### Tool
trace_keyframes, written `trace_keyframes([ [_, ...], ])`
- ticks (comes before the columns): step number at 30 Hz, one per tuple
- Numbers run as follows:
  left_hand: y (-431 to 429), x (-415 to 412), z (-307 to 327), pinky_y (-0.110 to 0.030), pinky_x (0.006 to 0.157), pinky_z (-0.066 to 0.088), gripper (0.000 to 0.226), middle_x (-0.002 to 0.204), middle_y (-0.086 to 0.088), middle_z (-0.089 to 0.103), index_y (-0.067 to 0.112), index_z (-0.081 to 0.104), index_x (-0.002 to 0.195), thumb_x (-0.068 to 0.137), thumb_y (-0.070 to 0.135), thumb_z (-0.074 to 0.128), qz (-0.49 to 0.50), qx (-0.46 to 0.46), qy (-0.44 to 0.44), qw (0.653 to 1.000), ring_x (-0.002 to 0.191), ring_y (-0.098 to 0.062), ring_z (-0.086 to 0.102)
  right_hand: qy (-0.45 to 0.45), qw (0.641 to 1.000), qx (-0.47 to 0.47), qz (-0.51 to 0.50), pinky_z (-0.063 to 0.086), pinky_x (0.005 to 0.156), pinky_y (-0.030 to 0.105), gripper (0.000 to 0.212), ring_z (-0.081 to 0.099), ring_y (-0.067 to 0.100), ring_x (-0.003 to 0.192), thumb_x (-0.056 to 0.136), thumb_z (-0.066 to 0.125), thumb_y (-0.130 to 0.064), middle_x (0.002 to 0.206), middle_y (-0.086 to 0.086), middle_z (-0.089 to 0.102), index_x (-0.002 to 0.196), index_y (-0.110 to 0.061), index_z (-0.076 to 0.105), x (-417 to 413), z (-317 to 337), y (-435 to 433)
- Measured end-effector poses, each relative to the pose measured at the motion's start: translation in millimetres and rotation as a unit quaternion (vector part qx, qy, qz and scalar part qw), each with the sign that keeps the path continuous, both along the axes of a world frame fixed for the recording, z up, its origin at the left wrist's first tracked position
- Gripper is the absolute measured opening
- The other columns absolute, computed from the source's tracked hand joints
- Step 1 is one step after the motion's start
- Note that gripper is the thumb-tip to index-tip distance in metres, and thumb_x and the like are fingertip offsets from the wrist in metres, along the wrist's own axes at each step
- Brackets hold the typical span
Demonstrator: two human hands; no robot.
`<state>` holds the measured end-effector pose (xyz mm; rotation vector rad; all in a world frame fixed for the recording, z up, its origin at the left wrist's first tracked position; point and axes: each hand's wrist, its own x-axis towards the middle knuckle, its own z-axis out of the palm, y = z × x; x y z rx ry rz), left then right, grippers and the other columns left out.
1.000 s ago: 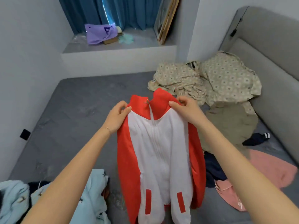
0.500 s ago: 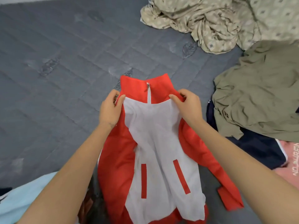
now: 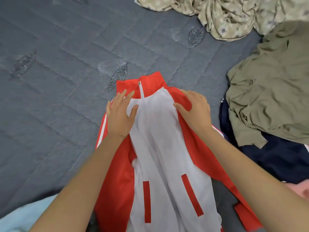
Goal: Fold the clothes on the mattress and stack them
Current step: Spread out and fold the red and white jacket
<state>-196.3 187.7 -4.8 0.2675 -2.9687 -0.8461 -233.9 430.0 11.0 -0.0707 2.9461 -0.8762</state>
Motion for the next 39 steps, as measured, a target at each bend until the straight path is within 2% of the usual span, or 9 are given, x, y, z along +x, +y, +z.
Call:
trace_keyframes([
  [7, 48, -10, -18, -0.045, 0.117, 0.004, 0.051, 0.155, 0.001, 0.033, 0.027, 0.04, 0.147, 0.098, 0.037, 0.052, -0.093, -0.057, -0.032, 0.993, 0.148, -0.02, 0.019, -0.089, 0.994, 0.054, -0.03, 0.025, 0.116, 0.039, 0.067, 0.037, 0.025, 0.14, 0.089, 0.065, -0.048, 0.149, 0.004, 0.045, 0.146, -0.02, 0.044, 16, -15, 53],
  [11, 91, -15, -35, -0.042, 0.118, 0.0, 0.052, 0.158, 0.002, 0.026, 0.029, 0.034, 0.149, 0.099, 0.035, 0.05, -0.142, -0.053, -0.055, 0.987, 0.149, -0.018, 0.014, -0.162, 0.984, 0.041, -0.064, 0.034, 0.108, 0.042, 0.065, 0.042, 0.03, 0.132, 0.09, 0.066, -0.044, 0.143, 0.008, 0.048, 0.143, -0.013, 0.046, 34, -30, 90],
  [15, 131, -18, -47, -0.044, 0.117, 0.002, 0.05, 0.16, 0.0, 0.019, 0.029, 0.035, 0.148, 0.1, 0.033, 0.048, -0.199, -0.041, -0.055, 0.978, 0.149, -0.019, 0.013, -0.221, 0.972, 0.014, -0.074, 0.037, 0.103, 0.04, 0.047, 0.049, 0.032, 0.122, 0.097, 0.058, -0.034, 0.128, 0.017, 0.054, 0.134, -0.004, 0.053, 48, -44, 108],
  [21, 180, -32, -61, -0.042, 0.117, 0.0, 0.041, 0.157, 0.004, 0.03, 0.026, 0.044, 0.144, 0.103, 0.028, 0.042, -0.262, -0.042, -0.07, 0.962, 0.149, -0.019, 0.014, -0.228, 0.97, 0.041, -0.077, 0.031, 0.103, 0.032, 0.044, 0.044, 0.032, 0.122, 0.101, 0.052, -0.026, 0.133, 0.018, 0.042, 0.135, 0.001, 0.046, 54, -58, 117],
  [25, 205, -31, -69, -0.047, 0.116, -0.009, 0.038, 0.154, 0.007, 0.035, 0.027, 0.049, 0.139, 0.103, 0.026, 0.038, -0.281, -0.07, -0.088, 0.953, 0.149, -0.019, 0.012, -0.219, 0.972, 0.076, -0.037, 0.032, 0.099, 0.031, 0.028, 0.044, 0.029, 0.116, 0.098, 0.054, -0.02, 0.123, 0.015, 0.046, 0.119, -0.003, 0.052, 57, -66, 118],
  [28, 215, -23, -68, -0.049, 0.115, -0.01, 0.039, 0.154, 0.005, 0.036, 0.025, 0.049, 0.14, 0.103, 0.023, 0.04, -0.305, -0.064, -0.078, 0.947, 0.149, -0.021, 0.011, -0.178, 0.983, 0.01, -0.051, 0.039, 0.085, 0.036, 0.009, 0.051, 0.031, 0.101, 0.093, 0.054, -0.004, 0.106, 0.015, 0.056, 0.101, -0.001, 0.059, 58, -64, 116],
  [31, 220, -29, -65, -0.048, 0.114, -0.013, 0.035, 0.154, 0.007, 0.036, 0.025, 0.054, 0.134, 0.102, 0.026, 0.042, -0.331, -0.074, -0.093, 0.936, 0.15, -0.021, 0.008, -0.145, 0.984, -0.052, -0.085, 0.044, 0.077, 0.043, 0.003, 0.058, 0.027, 0.089, 0.094, 0.056, -0.006, 0.094, 0.01, 0.062, 0.095, -0.004, 0.057, 58, -58, 119],
  [35, 229, -46, -55, -0.048, 0.115, -0.001, 0.016, 0.138, 0.007, 0.054, 0.02, 0.066, 0.103, 0.098, 0.024, 0.051, -0.289, -0.004, -0.074, 0.954, 0.144, -0.019, 0.027, -0.146, 0.971, -0.129, -0.137, 0.041, 0.07, 0.033, 0.009, 0.058, 0.02, 0.081, 0.094, 0.06, -0.013, 0.084, -0.002, 0.06, 0.099, -0.009, 0.055, 53, -47, 131],
  [39, 247, -64, -36, -0.051, 0.104, 0.035, 0.011, 0.109, -0.004, 0.069, 0.009, 0.068, 0.096, 0.091, 0.01, 0.058, -0.223, 0.114, -0.005, 0.968, 0.116, -0.028, 0.058, -0.162, 0.952, -0.169, -0.197, 0.035, 0.065, 0.026, 0.015, 0.055, 0.013, 0.074, 0.091, 0.066, -0.026, 0.07, -0.013, 0.054, 0.099, -0.015, 0.059, 51, -32, 146],
])
